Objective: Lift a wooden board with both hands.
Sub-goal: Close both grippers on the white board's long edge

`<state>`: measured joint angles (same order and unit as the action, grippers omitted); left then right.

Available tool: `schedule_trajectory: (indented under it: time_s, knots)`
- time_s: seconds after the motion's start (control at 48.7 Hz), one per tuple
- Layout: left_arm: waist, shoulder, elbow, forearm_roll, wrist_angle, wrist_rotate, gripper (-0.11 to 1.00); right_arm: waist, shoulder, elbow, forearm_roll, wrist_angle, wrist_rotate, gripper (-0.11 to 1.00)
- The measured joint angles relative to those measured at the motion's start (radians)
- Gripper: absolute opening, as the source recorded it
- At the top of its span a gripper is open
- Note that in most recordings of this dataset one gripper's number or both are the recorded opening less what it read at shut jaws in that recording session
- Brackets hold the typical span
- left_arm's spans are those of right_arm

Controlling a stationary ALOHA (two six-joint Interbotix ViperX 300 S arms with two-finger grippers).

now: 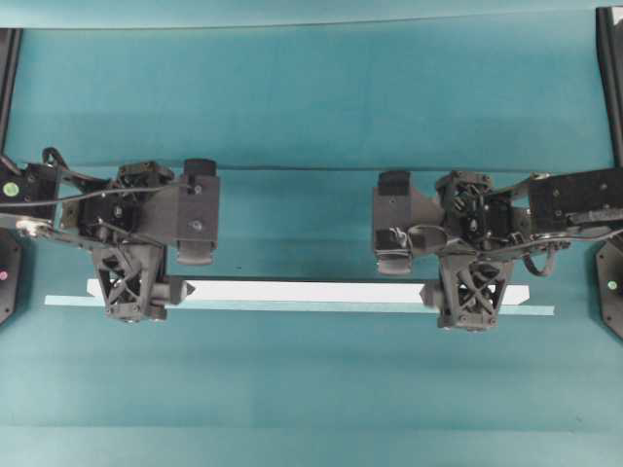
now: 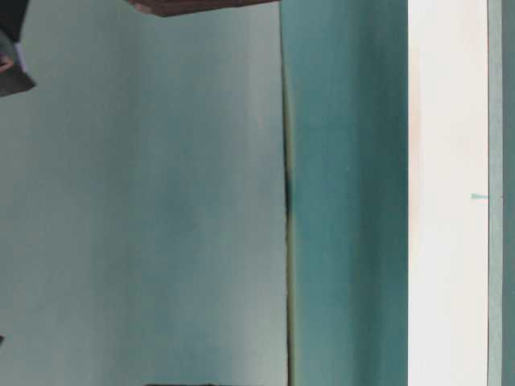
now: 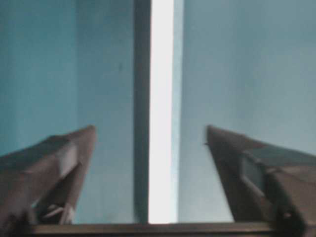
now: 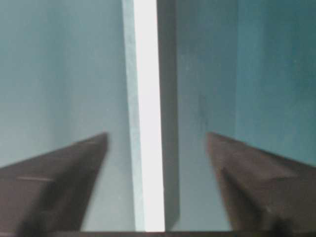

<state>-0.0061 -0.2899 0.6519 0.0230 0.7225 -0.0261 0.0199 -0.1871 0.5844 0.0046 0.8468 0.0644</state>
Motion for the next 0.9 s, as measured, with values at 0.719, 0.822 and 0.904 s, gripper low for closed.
schedule_trajectory:
  time_s: [0.719, 0.822, 0.904]
  knots:
    - [-0.011, 0.127, 0.127, 0.0, -0.218, -0.048, 0.98, 0.0, 0.081, 0.1, -0.002, -0.201, 0.034, 0.95]
    - [-0.011, 0.155, 0.137, 0.0, -0.259, -0.051, 0.98, -0.003, 0.106, 0.106, -0.002, -0.236, 0.034, 0.95]
    - [-0.011, 0.179, 0.144, 0.0, -0.291, -0.051, 0.98, -0.008, 0.129, 0.114, -0.002, -0.268, 0.034, 0.95]
